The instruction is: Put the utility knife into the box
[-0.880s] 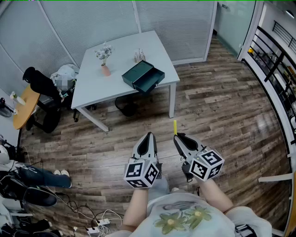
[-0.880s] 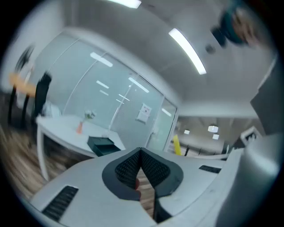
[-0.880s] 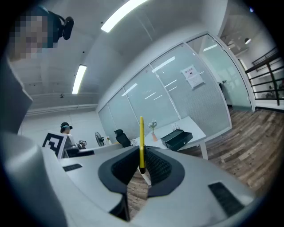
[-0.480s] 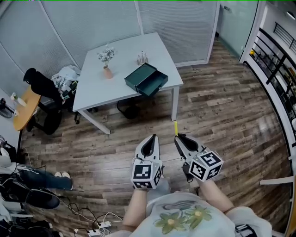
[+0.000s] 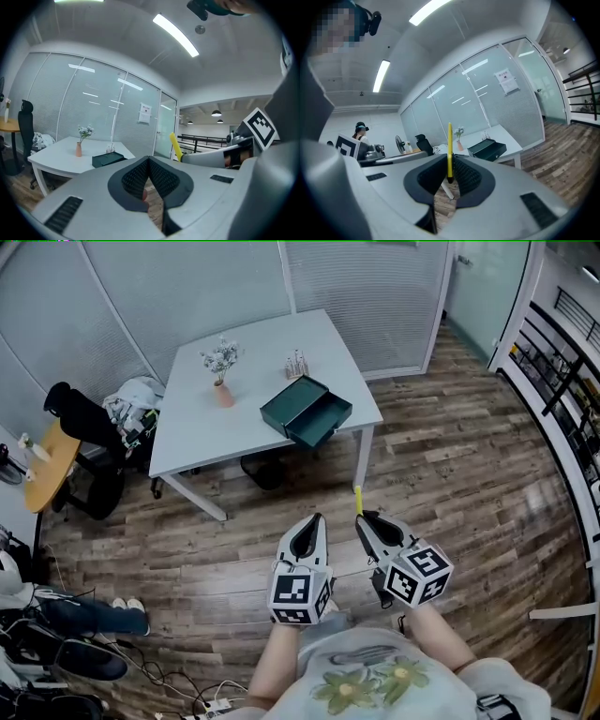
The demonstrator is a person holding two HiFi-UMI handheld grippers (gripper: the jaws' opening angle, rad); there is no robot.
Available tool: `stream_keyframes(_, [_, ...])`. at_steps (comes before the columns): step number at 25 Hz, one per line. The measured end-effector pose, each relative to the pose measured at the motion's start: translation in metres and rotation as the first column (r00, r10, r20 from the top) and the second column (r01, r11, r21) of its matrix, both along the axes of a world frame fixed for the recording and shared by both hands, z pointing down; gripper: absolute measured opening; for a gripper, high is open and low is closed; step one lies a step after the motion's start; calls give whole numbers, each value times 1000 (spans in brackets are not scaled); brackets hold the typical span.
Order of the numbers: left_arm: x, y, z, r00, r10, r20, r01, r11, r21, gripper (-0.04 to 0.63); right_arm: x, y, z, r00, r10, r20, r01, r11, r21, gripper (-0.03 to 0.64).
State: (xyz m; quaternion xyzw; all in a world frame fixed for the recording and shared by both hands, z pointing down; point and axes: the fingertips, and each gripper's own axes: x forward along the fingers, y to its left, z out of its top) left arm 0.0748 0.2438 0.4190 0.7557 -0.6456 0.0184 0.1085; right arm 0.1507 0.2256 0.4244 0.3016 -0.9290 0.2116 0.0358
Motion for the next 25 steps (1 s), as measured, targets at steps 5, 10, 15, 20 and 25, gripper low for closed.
stream_keyframes(5, [-21, -13, 2, 1000, 20, -3, -20, 1000, 1, 2, -18, -13, 1, 1000, 22, -10, -22, 1000, 4, 51])
stream_keyframes(10, [-28, -17, 5, 999, 43, -7, -43, 999, -6, 2, -24, -20, 5, 999, 38, -27, -38, 999, -6, 51])
stream_keyframes(15, [-40, -30, 8, 999, 36, -16, -36, 999, -6, 2, -36, -36, 5, 999, 39, -30, -39, 999, 3, 51])
stream_keyframes(20, [-54, -54, 14, 999, 37, -14, -37, 999, -18, 2, -52, -64, 11, 999, 29, -33, -29, 1000, -8, 51])
stream_keyframes(25, [-69, -91, 12, 999, 37, -7, -38, 999, -21, 2, -67, -104, 12, 999, 14, -36, -14, 1000, -4, 51])
